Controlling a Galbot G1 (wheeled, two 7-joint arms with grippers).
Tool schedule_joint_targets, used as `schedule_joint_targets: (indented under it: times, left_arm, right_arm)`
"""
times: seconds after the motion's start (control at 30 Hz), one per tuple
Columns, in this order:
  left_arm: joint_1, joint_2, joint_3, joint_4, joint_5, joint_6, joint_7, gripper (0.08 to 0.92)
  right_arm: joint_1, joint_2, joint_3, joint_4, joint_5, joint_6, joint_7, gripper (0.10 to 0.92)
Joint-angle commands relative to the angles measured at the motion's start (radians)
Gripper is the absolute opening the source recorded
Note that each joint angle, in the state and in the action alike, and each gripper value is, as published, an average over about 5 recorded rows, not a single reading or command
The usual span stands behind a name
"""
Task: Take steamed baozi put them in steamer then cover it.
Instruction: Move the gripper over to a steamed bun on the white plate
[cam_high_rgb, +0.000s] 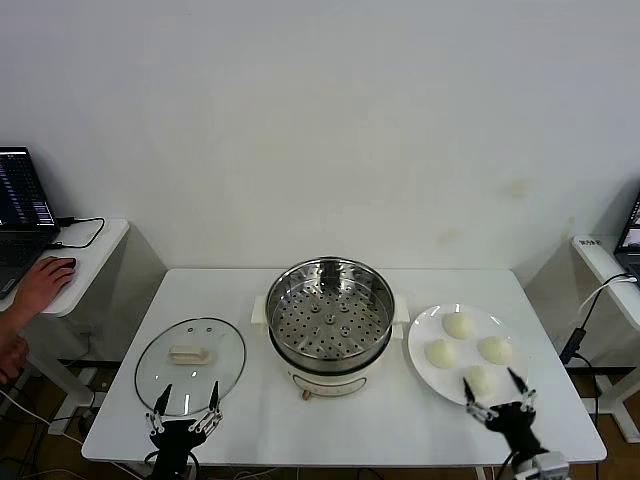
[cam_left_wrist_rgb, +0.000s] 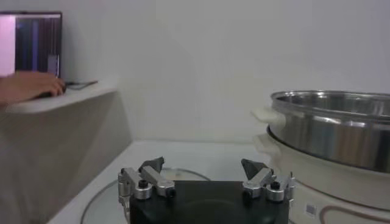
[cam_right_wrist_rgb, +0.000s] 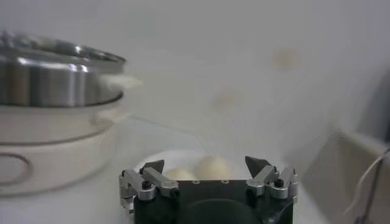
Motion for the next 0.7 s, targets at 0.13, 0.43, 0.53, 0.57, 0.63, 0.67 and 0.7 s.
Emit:
schedule_joint_targets:
  times: [0.13, 0.43, 0.53, 0.57, 0.63, 0.67, 0.7]
  left_arm:
    - [-0.019, 0.010, 0.006, 0.012, 0.110, -0.007, 0.008, 0.823]
    - [-0.016, 0.011, 0.010, 0.010, 0.145, -0.027, 0.010, 0.823]
    - [-0.017, 0.010, 0.011, 0.005, 0.151, -0.034, 0.013, 0.823]
    - [-0.018, 0.010, 0.011, 0.003, 0.153, -0.036, 0.012, 0.823]
    - [-0.018, 0.009, 0.011, -0.001, 0.155, -0.038, 0.011, 0.823]
    - [-0.018, 0.009, 0.010, -0.002, 0.155, -0.038, 0.010, 0.823]
    - [-0.018, 0.009, 0.009, -0.003, 0.155, -0.039, 0.009, 0.823]
  right_arm:
    - [0.161, -0.231, 0.050, -0.081, -0.341, -0.028, -0.039, 0.823]
    - [0.465, -0.549, -0.143, -0.260, -0.386, -0.102, -0.348, 0.823]
    - [0.627, -0.627, -0.312, -0.345, -0.333, -0.105, -0.448, 0.823]
    - [0.692, -0.646, -0.381, -0.379, -0.310, -0.106, -0.476, 0.823]
    - [0.841, -0.670, -0.531, -0.441, -0.253, -0.110, -0.531, 0.823]
    - [0.915, -0.675, -0.612, -0.471, -0.224, -0.113, -0.555, 0.823]
    - [0.988, -0.678, -0.699, -0.499, -0.195, -0.116, -0.581, 0.822]
